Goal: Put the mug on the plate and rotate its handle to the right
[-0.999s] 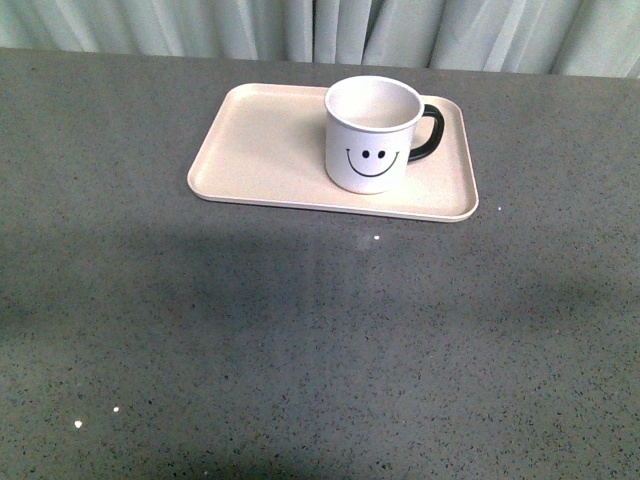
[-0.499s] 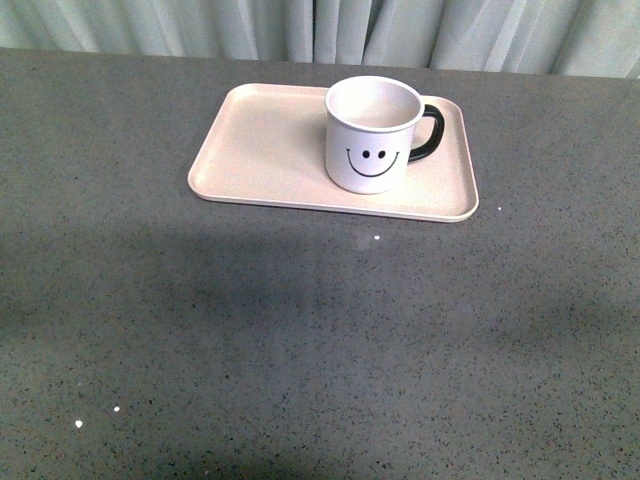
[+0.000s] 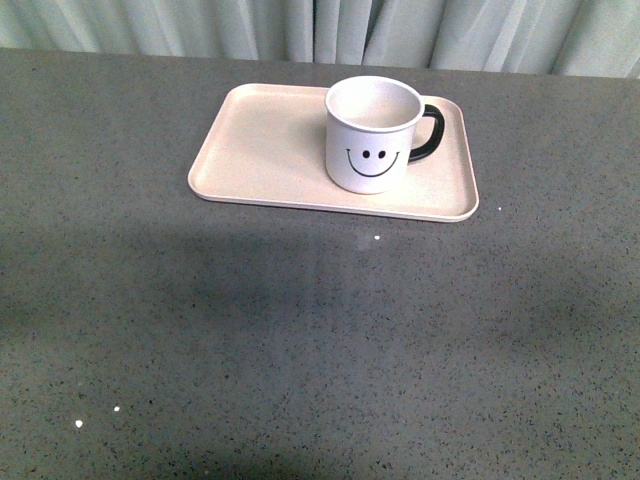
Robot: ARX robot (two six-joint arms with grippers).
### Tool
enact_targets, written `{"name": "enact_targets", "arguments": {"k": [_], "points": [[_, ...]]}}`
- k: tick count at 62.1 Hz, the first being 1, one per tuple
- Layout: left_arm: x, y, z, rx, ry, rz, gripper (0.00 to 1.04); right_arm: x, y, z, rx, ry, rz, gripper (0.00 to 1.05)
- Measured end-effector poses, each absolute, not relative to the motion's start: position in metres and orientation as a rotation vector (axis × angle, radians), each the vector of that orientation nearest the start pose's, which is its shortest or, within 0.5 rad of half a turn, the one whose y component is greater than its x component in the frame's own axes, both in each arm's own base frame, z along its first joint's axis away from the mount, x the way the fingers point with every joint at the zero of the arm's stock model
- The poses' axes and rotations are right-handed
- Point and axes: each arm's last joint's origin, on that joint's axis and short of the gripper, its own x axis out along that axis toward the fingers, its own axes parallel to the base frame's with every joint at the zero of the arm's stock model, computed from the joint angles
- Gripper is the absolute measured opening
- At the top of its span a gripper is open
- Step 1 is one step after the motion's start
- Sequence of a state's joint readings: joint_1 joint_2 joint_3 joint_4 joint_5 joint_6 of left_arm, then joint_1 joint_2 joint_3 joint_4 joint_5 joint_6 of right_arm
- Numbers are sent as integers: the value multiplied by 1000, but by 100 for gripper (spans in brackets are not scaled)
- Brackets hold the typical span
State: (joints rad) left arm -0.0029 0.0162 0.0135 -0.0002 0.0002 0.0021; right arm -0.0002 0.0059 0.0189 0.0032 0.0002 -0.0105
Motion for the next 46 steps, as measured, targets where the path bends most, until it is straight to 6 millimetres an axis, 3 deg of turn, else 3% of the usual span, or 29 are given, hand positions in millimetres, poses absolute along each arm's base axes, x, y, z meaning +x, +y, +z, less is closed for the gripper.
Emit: {"name": "enact_targets", "arguments": {"k": [5, 13, 46], "points": [[98, 0, 167, 2, 3, -3, 95, 97, 0, 170, -10, -16, 0, 77], [98, 0, 167, 2, 3, -3, 95, 97, 0, 170, -10, -16, 0, 96], [98, 0, 167, 2, 3, -3, 95, 97, 0, 170, -10, -16, 0, 96]]}}
